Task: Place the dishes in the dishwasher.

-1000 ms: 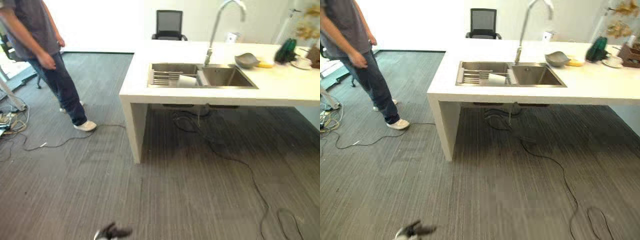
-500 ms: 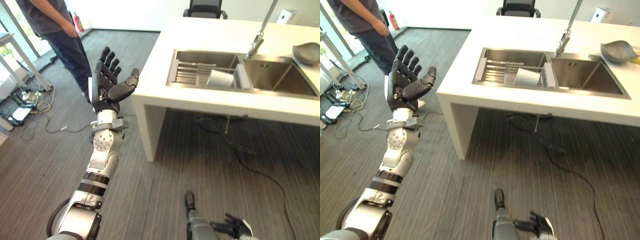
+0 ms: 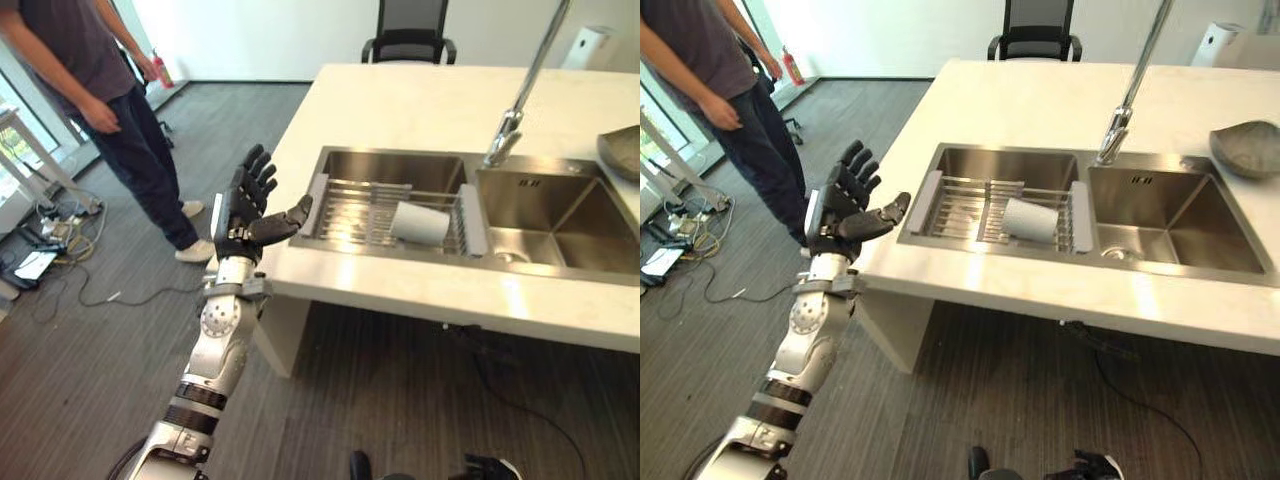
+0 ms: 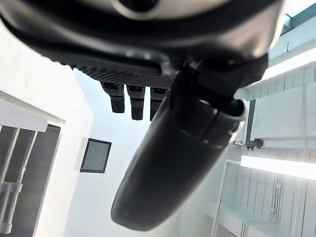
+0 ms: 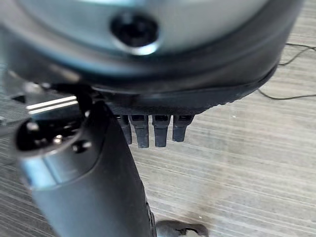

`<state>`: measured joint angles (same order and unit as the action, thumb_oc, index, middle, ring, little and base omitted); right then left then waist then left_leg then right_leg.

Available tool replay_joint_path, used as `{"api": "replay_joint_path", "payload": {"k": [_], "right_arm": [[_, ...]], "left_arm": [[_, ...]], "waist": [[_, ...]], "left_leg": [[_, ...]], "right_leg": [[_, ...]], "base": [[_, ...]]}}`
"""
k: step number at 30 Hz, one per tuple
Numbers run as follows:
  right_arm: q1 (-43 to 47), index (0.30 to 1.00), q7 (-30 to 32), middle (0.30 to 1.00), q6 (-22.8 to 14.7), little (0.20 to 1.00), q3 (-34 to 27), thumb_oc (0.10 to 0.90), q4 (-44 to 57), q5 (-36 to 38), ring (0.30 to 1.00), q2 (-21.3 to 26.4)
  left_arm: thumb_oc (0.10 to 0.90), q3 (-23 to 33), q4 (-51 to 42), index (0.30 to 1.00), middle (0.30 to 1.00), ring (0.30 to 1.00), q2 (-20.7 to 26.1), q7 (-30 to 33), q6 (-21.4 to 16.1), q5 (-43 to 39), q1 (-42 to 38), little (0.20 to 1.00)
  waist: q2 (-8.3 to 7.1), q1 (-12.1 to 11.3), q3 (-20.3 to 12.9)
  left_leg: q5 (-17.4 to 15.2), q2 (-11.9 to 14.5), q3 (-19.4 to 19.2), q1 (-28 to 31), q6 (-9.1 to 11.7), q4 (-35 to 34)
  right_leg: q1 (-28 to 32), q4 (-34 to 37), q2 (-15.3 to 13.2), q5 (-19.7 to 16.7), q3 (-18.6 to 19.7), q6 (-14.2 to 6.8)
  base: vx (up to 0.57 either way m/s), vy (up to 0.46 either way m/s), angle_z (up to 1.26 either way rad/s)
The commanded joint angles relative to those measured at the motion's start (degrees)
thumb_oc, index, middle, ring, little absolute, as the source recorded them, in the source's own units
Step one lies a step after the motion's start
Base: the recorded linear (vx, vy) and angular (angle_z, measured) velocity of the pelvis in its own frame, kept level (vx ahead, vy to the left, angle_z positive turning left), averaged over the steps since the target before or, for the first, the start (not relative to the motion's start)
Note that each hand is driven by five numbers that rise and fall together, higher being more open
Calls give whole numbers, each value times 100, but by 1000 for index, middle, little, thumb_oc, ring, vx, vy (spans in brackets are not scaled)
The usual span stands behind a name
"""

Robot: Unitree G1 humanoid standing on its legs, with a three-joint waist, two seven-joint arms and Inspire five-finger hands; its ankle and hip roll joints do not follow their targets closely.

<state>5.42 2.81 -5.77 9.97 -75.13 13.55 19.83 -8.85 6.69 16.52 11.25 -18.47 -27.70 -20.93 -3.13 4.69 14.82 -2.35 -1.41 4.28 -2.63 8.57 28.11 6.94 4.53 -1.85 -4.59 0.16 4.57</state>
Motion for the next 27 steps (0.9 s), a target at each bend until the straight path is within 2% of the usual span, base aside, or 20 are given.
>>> {"api": "replay_joint_path", "payload": {"k": [1, 2, 3, 4, 6, 9, 11, 16, 27], "right_arm": [[-418, 900, -73, 900, -87, 900, -112, 800, -77, 114, 900, 311], [-388, 900, -123, 900, -77, 900, -66, 800, -100, 82, 900, 310], [-321, 900, -104, 900, -72, 900, -63, 800, -125, 87, 900, 297], [-367, 900, -71, 900, -83, 900, -128, 800, -124, 123, 900, 253], [-470, 900, -77, 900, -102, 900, -289, 800, -109, 279, 900, 159], [-615, 900, -132, 900, -130, 900, -332, 800, -49, 322, 900, -25], [-667, 900, -140, 900, -120, 900, -229, 800, -54, 126, 900, -76], [-748, 900, -182, 900, -91, 900, -208, 800, -191, -53, 900, -147], [-770, 900, -171, 900, -66, 900, -132, 800, -248, -116, 900, -120]], "left_arm": [[800, -222, -768, 900, 900, 900, 149, -454, -409, 380, -457, 900], [800, -289, -727, 900, 900, 900, 149, -517, -380, 421, -500, 900], [800, -376, -791, 900, 900, 900, 177, -585, -332, 535, -511, 900], [800, -443, -785, 900, 900, 900, 175, -663, -302, 650, -466, 900], [800, -499, -813, 900, 900, 900, 284, -754, -259, 943, -403, 900], [800, -641, -940, 900, 900, 900, 630, -778, -243, 1714, -324, 900], [800, -779, -958, 900, 900, 900, 929, -776, -213, 2313, -383, 900], [800, -1032, -902, 900, 900, 900, 1134, -970, -9, 2693, -556, 900], [800, -1769, -52, 900, 900, 900, 971, -773, 200, 4108, -1750, 900]], "waist": [[229, -59, -302], [275, -20, -331], [323, -7, -385], [331, 48, -467], [342, 129, -576], [386, 167, -687], [382, 188, -734], [372, 212, -772], [357, 441, -848]], "left_leg": [[102, 244, -762, 479, -317, -1734], [73, 320, -755, 618, -330, -1978], [67, 279, -577, 819, -344, -2272], [180, 262, -491, 944, -337, -2572], [212, 326, -664, 1078, -318, -2857], [280, 324, -658, 1304, -326, -3285], [235, 325, -642, 1323, -322, -3311], [207, 337, -706, 1348, -346, -3311], [89, 381, -909, 1487, -369, -3311]], "right_leg": [[157, -202, -300, 390, 150, -981], [140, -209, -263, 444, 125, -975], [94, -207, -234, 437, 115, -973], [106, -190, -250, 405, 72, -974], [187, -142, -267, 453, -5, -1002], [274, -59, -254, 479, -53, -1018], [275, -26, -257, 477, -94, -1040], [252, 18, -273, 436, -123, -1095], [217, 47, -226, 415, 85, -1127]], "base": [[170, 69, -39], [94, 49, -35], [82, 37, -37], [91, 37, -38], [94, 38, -15], [96, 25, 10], [53, 9, 12], [28, 1, 20], [4, -3, -10]]}}
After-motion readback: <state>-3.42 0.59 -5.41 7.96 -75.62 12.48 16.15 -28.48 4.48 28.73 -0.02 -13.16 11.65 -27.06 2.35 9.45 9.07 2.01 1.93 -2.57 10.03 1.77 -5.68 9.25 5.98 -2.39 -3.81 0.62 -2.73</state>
